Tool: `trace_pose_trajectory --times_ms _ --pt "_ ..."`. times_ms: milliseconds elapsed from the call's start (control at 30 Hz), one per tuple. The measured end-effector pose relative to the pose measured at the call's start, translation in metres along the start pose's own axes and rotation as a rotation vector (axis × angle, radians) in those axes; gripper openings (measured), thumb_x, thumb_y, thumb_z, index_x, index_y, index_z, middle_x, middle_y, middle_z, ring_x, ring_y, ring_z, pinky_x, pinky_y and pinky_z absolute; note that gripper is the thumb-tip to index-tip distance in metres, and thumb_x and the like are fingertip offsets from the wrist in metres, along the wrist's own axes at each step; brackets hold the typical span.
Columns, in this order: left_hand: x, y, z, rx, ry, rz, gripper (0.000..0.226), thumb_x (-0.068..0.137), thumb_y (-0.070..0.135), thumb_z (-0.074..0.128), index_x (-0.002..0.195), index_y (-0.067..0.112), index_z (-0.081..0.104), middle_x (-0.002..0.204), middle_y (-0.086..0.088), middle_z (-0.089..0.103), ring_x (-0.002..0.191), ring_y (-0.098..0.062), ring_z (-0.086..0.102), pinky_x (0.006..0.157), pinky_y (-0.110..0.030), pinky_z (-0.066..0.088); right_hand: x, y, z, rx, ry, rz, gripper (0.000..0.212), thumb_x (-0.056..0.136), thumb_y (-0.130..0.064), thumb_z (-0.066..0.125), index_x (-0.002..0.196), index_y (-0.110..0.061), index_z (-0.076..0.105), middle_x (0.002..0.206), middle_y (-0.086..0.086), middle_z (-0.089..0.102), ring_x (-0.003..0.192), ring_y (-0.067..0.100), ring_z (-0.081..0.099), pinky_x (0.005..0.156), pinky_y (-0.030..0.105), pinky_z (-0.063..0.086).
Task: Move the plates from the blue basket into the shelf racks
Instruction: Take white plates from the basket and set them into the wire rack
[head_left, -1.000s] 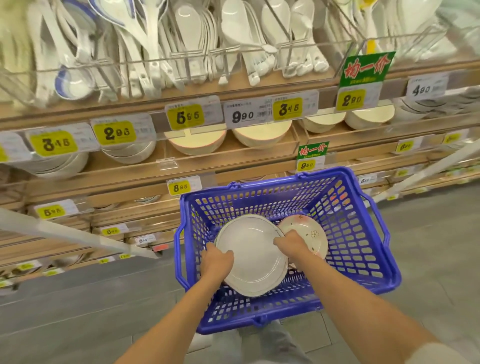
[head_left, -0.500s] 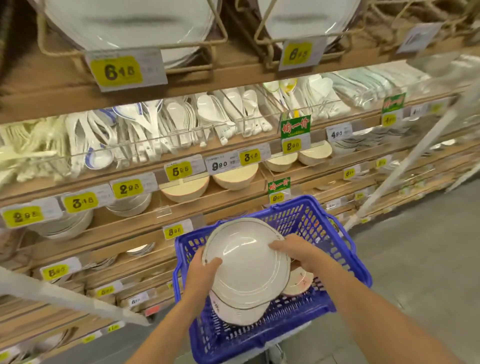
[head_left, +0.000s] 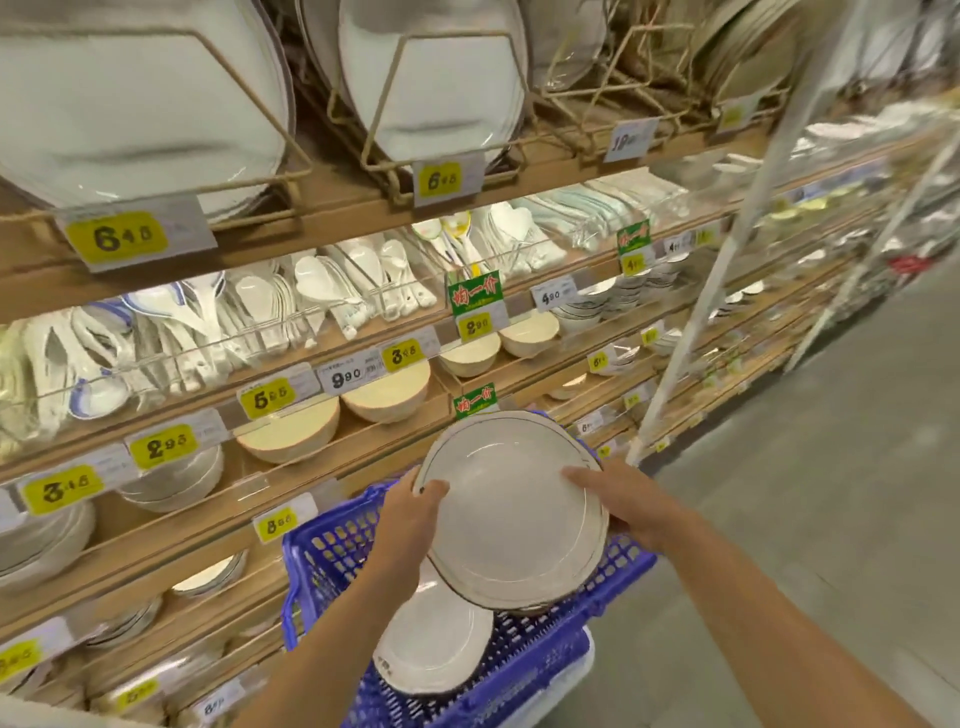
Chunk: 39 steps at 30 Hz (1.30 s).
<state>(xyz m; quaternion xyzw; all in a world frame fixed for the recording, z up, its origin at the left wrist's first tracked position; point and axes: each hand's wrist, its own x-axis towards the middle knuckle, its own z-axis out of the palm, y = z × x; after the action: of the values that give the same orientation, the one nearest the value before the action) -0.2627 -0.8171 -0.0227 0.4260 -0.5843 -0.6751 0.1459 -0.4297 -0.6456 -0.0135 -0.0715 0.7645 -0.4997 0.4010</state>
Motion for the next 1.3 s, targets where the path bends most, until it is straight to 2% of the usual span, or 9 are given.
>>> trace_pose_trajectory --times_ms 167,300,433,533,700,933,1033,1200,1300 --pt "-0.015 0.022 0.061 0.044 -0.030 0.087 0.012 0.093 0.018 0.053 0.095 0.023 0.063 0.095 -0.005 0.069 0.087 -0.022 0.065 0.069 -0.032 0.052 -0.025 0.003 -0.063 0.016 0.033 -0.068 0.022 0.093 -0.029 0.060 0.104 -0.010 0.064 0.088 0.011 0.075 0.075 0.023 0.072 0.058 0.032 0.057" --pt "-0.033 0.033 0.127 0.022 -0.061 0.124 0.017 0.090 0.013 0.052 0.086 0.019 0.067 0.072 0.008 0.071 0.070 -0.012 0.066 0.063 -0.028 0.050 -0.046 0.008 -0.132 0.025 0.101 -0.081 0.031 0.091 -0.029 0.062 0.112 -0.007 0.057 0.105 0.019 0.070 0.090 0.034 0.069 0.064 0.036 0.055" --pt "-0.053 0.039 0.192 0.052 -0.128 0.104 0.013 0.089 0.022 0.054 0.094 0.021 0.066 0.089 -0.011 0.069 0.082 -0.025 0.065 0.070 -0.035 0.049 -0.066 0.017 -0.202 0.012 0.105 -0.138 0.023 0.094 -0.026 0.059 0.106 -0.008 0.066 0.090 0.011 0.075 0.077 0.025 0.072 0.059 0.035 0.059" --pt "-0.063 0.046 0.239 0.067 -0.183 0.112 0.013 0.090 0.024 0.054 0.099 0.022 0.064 0.090 -0.010 0.068 0.082 -0.026 0.066 0.068 -0.035 0.049 -0.075 0.023 -0.249 0.020 0.141 -0.161 0.018 0.094 -0.026 0.058 0.101 -0.013 0.068 0.084 0.006 0.076 0.075 0.023 0.072 0.058 0.034 0.058" --pt "-0.073 0.057 0.301 0.080 -0.211 0.140 0.013 0.091 0.019 0.053 0.094 0.019 0.066 0.094 -0.014 0.071 0.092 -0.032 0.067 0.086 -0.045 0.052 -0.080 0.028 -0.310 0.070 0.179 -0.195 0.017 0.094 -0.024 0.057 0.097 -0.013 0.070 0.075 0.002 0.075 0.063 0.016 0.072 0.048 0.025 0.052" --pt "-0.056 0.086 0.349 0.064 -0.181 0.140 0.009 0.087 0.023 0.058 0.085 0.019 0.065 0.066 -0.001 0.072 0.073 -0.024 0.067 0.062 -0.033 0.051 -0.060 0.014 -0.354 0.119 0.240 -0.237 0.019 0.094 -0.028 0.056 0.100 -0.015 0.069 0.082 0.003 0.076 0.069 0.019 0.073 0.050 0.025 0.052" --pt "-0.038 0.101 0.356 0.037 -0.177 0.147 0.010 0.089 0.026 0.057 0.091 0.021 0.065 0.073 -0.001 0.073 0.073 -0.022 0.068 0.056 -0.029 0.049 -0.040 -0.002 -0.364 0.154 0.252 -0.261 0.022 0.093 -0.030 0.057 0.105 -0.014 0.067 0.091 0.005 0.075 0.080 0.023 0.073 0.057 0.030 0.055" --pt "0.001 0.126 0.360 -0.034 -0.144 0.228 0.019 0.092 0.025 0.054 0.102 0.017 0.067 0.086 -0.006 0.074 0.077 -0.023 0.069 0.061 -0.032 0.051 0.003 -0.044 -0.370 0.151 0.238 -0.325 0.021 0.093 -0.030 0.058 0.103 -0.013 0.065 0.089 0.004 0.074 0.079 0.021 0.071 0.060 0.028 0.053" --pt "0.026 0.146 0.366 -0.096 -0.114 0.311 0.020 0.093 0.022 0.051 0.097 0.024 0.071 0.088 -0.005 0.075 0.085 -0.029 0.070 0.079 -0.048 0.054 0.032 -0.076 -0.374 0.120 0.230 -0.376 0.028 0.094 -0.031 0.056 0.107 -0.008 0.066 0.093 0.007 0.074 0.083 0.023 0.071 0.065 0.030 0.055"
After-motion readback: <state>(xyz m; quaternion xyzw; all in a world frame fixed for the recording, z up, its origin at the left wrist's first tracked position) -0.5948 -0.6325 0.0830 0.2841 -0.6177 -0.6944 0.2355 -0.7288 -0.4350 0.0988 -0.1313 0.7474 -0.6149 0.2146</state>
